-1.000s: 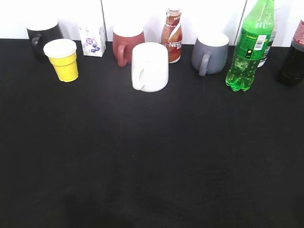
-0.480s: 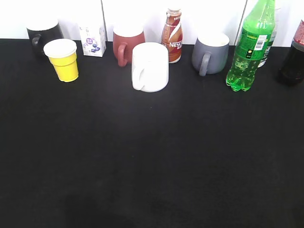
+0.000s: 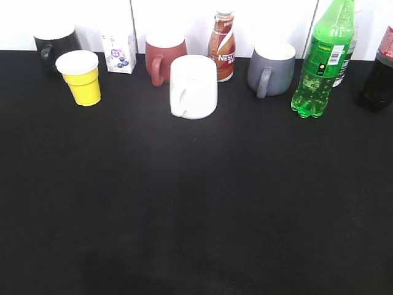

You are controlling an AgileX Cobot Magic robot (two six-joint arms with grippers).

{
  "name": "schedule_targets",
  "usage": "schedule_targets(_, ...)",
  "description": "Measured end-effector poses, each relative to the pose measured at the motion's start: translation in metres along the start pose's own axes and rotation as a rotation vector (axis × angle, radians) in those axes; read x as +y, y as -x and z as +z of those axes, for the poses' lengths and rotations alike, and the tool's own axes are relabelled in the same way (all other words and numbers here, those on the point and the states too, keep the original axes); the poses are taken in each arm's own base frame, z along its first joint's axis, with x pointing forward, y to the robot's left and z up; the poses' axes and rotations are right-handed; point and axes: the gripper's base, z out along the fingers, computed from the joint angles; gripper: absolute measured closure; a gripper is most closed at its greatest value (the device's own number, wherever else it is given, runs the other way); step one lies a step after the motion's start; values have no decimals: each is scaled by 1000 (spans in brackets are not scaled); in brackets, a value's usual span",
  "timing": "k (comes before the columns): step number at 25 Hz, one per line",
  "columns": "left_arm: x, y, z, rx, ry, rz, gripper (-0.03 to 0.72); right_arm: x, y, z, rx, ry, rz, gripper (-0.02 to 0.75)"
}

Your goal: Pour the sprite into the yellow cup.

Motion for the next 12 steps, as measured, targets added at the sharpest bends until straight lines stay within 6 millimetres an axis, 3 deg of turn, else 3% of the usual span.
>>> schedule_targets(4,-2,-10,-16,-126,73,-34,156,0,-8,-13,-102,-65,37,153)
schedule_targets(12,-2,-10,-16,-129,73,-35,157,0,-8,-13,-108,-65,36,153)
